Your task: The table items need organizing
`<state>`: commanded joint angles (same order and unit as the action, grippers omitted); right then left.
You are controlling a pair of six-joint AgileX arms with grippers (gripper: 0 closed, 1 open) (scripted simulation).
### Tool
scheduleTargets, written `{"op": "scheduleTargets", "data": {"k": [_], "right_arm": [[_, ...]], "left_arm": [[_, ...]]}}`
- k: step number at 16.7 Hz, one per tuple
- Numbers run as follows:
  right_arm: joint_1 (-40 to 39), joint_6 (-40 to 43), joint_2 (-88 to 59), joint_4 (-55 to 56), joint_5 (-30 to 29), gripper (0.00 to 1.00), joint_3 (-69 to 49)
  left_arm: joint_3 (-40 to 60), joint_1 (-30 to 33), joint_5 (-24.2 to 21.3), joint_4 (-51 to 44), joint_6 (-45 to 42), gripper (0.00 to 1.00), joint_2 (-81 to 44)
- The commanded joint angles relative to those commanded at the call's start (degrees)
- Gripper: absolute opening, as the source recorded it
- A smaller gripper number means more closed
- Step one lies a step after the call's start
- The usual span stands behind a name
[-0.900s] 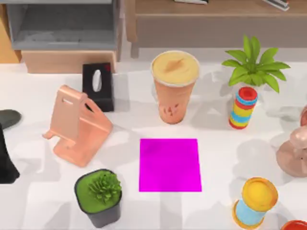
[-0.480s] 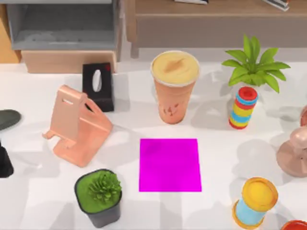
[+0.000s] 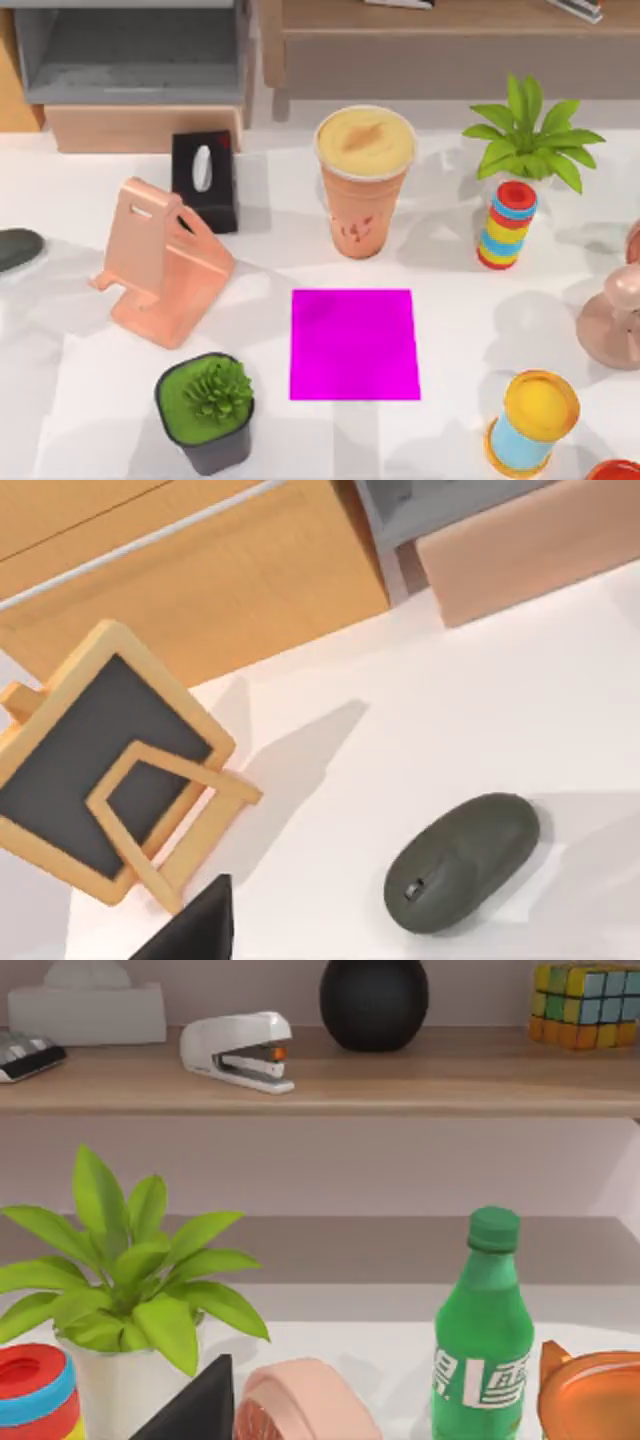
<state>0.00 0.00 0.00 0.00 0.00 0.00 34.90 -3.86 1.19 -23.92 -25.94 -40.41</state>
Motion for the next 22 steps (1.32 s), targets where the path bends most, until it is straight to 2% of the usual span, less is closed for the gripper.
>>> {"op": "scheduleTargets", "data": {"k": [8, 13, 17, 22], "right_arm": [[0.0, 0.0, 0.0, 0.0, 0.0, 1.0, 0.0], [0.0, 0.0, 0.0, 0.0, 0.0, 1.0, 0.0], [0.0, 0.0, 0.0, 0.0, 0.0, 1.0, 0.0], [0.0, 0.0, 0.0, 0.0, 0.0, 1.0, 0.0]], "left_arm": [[34.86, -2.5, -0.26, -25.36, -26.15, 1.0, -43.09], [53.45, -3.32, -0.72, -38.14, -38.93, 1.0, -66.17], [63.04, -3.55, -1.1, -44.4, -45.02, 1.0, -77.89], [65.37, -3.56, -1.25, -45.86, -46.4, 1.0, -80.61]]}}
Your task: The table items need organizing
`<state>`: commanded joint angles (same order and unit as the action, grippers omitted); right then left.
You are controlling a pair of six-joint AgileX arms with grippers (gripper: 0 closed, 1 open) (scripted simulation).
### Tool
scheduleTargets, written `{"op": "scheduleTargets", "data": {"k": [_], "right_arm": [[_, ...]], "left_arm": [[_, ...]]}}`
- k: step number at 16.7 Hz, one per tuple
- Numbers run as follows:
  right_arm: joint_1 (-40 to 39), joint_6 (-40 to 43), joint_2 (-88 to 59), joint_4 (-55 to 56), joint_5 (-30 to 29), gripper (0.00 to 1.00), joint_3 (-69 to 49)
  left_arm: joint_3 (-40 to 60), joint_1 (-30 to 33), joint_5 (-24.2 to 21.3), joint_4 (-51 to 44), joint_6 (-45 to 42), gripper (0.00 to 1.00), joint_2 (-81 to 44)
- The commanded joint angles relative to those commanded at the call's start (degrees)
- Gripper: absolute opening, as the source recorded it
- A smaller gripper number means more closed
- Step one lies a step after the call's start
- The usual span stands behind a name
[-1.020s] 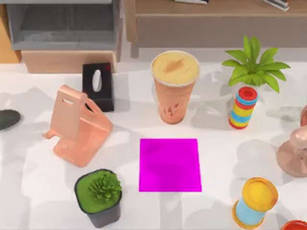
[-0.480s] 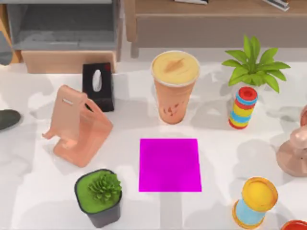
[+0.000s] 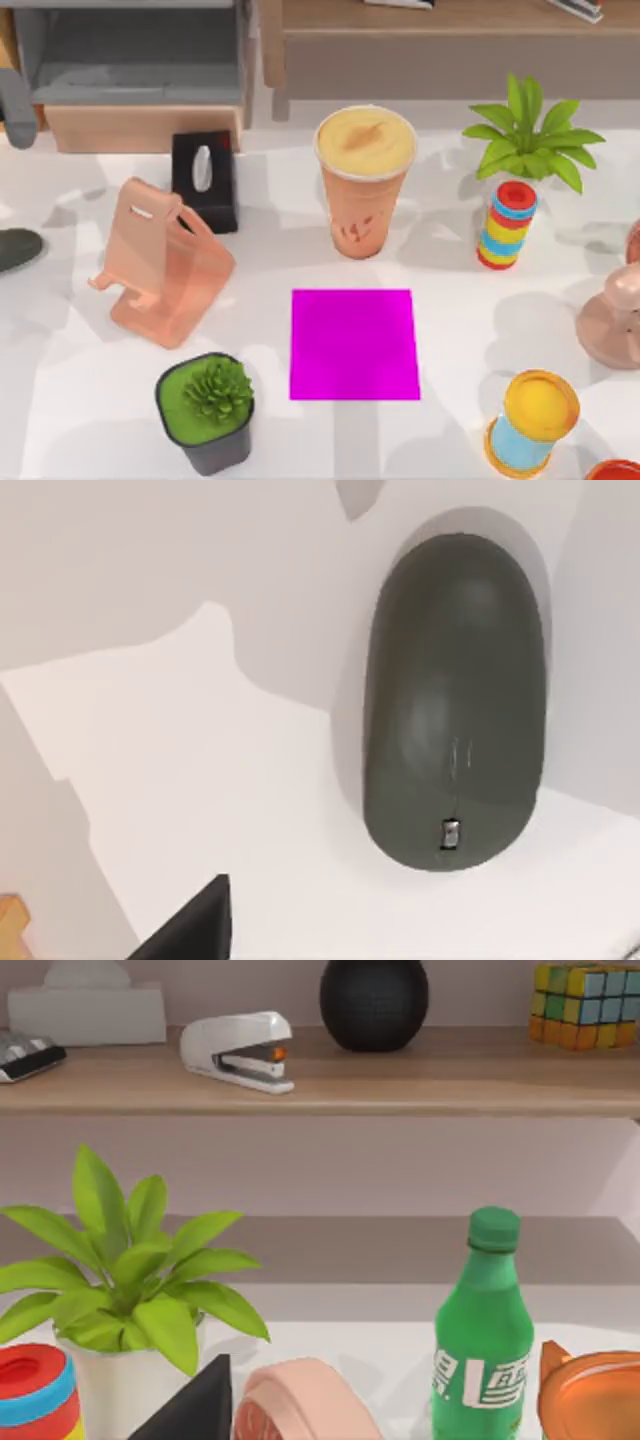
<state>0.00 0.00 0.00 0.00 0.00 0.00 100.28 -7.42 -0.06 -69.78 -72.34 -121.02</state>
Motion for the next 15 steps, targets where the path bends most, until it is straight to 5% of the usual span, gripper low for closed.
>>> {"op": "scheduleTargets", "data": {"k": [15], "right_arm": [[0.0, 0.0, 0.0, 0.0, 0.0, 1.0, 0.0]], "left_arm": [[-12.48, -0.12, -0.05, 17.96, -0.2, 1.0, -5.48]]}}
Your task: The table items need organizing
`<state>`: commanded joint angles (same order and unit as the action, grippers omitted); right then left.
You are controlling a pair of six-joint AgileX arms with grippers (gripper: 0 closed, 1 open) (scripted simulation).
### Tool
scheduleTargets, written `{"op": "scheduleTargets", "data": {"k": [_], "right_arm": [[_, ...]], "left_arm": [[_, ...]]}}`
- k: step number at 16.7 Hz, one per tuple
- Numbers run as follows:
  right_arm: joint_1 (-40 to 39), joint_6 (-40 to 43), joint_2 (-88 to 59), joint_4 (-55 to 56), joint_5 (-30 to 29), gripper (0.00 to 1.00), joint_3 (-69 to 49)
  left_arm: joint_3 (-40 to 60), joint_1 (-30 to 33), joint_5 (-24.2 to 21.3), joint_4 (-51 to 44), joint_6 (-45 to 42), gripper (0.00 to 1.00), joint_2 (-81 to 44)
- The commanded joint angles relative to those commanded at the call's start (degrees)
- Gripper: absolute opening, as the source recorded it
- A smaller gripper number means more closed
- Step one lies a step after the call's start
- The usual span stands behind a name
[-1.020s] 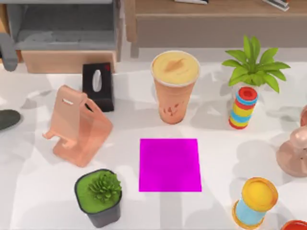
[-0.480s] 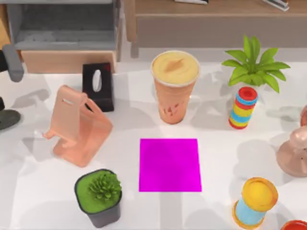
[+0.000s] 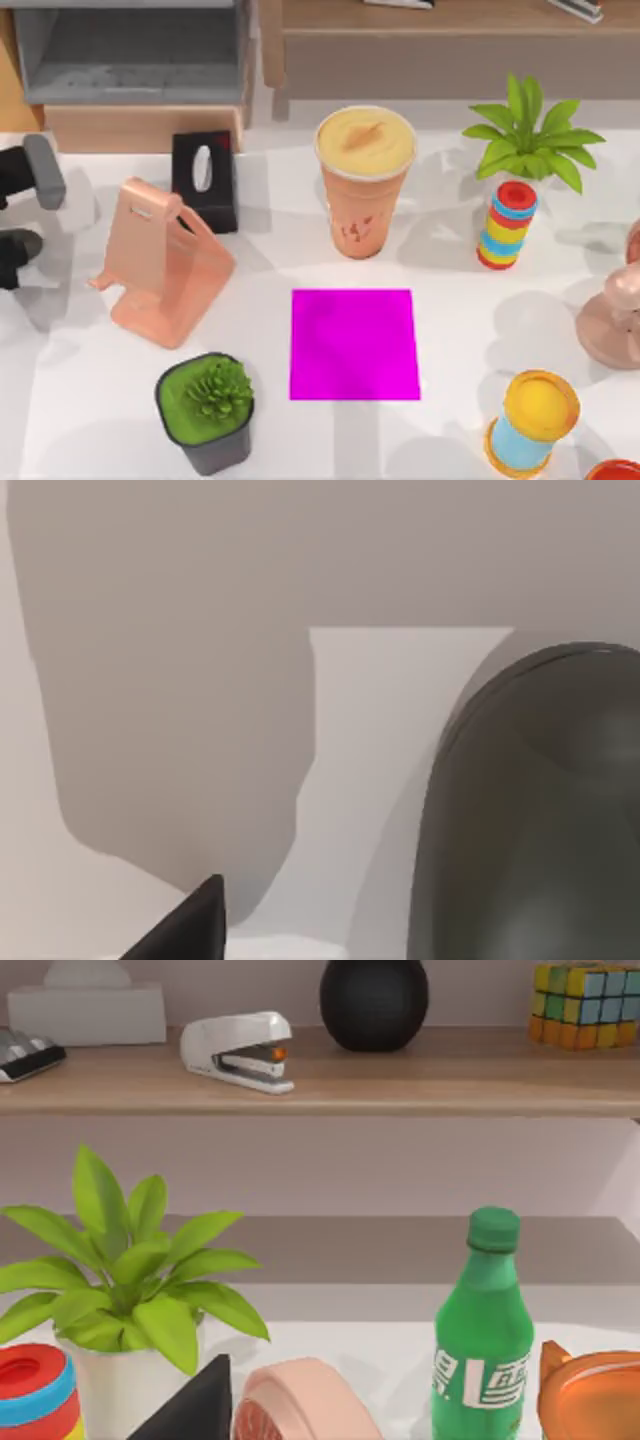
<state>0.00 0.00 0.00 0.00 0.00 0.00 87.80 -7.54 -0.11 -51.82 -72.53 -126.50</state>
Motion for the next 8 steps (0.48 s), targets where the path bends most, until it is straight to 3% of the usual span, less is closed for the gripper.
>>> {"op": "scheduleTargets", "data": {"k": [1, 8], "right_arm": [[0.0, 0.0, 0.0, 0.0, 0.0, 1.0, 0.0], [0.0, 0.0, 0.0, 0.0, 0.0, 1.0, 0.0]], "left_arm": [[0.0, 0.0, 0.0, 0.0, 0.0, 1.0, 0.0], [0.0, 0.0, 0.0, 0.0, 0.0, 0.47, 0.0]]}}
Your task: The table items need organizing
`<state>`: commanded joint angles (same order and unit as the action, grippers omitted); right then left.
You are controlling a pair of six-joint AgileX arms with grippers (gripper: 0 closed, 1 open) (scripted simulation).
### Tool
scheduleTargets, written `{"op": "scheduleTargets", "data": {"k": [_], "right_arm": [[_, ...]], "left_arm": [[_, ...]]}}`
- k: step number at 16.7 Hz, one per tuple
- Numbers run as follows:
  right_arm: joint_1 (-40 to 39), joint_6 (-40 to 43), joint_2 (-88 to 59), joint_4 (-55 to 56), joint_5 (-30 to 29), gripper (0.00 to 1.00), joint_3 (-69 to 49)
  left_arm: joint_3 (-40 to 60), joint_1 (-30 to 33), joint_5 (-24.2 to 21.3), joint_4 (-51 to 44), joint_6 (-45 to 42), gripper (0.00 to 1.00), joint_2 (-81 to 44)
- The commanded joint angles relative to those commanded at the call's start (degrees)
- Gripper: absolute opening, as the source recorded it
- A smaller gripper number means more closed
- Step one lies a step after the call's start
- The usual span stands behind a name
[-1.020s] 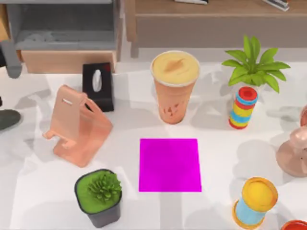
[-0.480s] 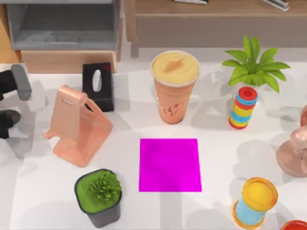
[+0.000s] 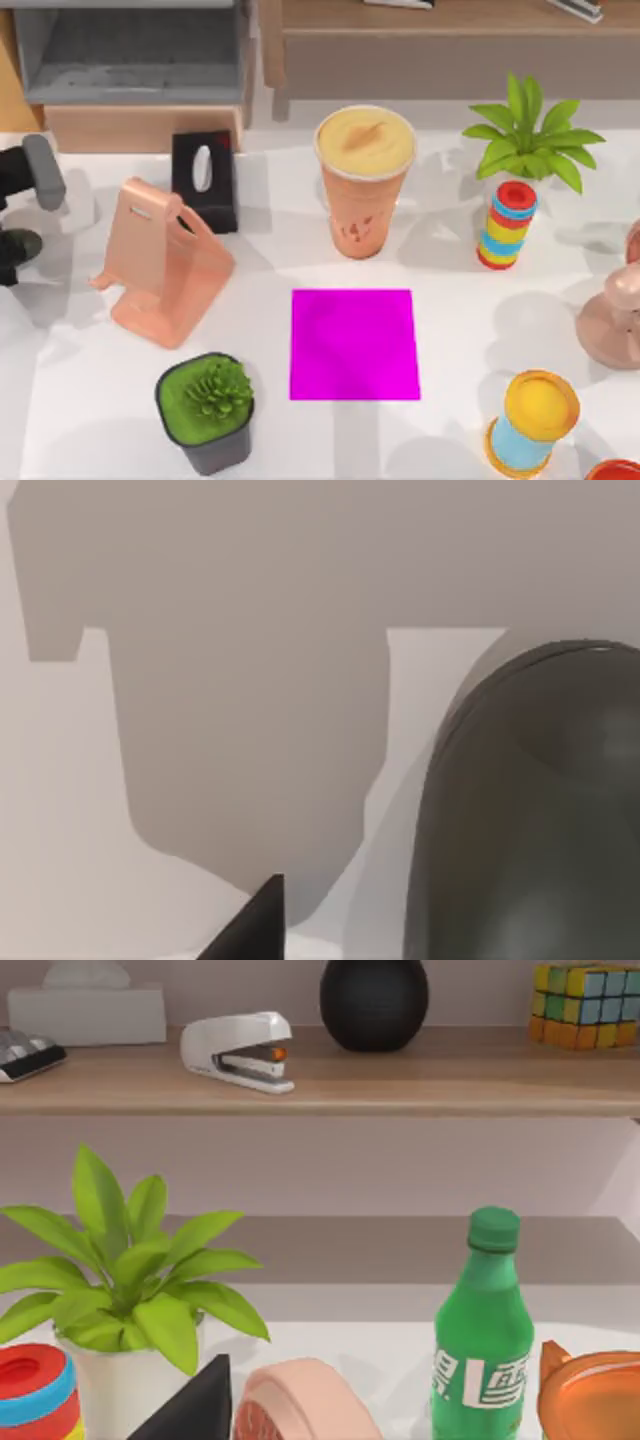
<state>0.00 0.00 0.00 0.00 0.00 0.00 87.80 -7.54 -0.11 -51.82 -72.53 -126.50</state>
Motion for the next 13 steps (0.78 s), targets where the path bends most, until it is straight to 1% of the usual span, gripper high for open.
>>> {"op": "scheduleTargets", "data": {"k": [6, 7, 13], "right_arm": [[0.0, 0.0, 0.0, 0.0, 0.0, 1.0, 0.0], [0.0, 0.0, 0.0, 0.0, 0.0, 1.0, 0.0], [0.0, 0.0, 0.0, 0.0, 0.0, 1.0, 0.0]], "left_arm": [[0.0, 0.0, 0.0, 0.0, 0.0, 0.02, 0.0], [0.0, 0.0, 0.0, 0.0, 0.0, 0.0, 0.0], [0.0, 0.0, 0.0, 0.0, 0.0, 0.0, 0.0]]}}
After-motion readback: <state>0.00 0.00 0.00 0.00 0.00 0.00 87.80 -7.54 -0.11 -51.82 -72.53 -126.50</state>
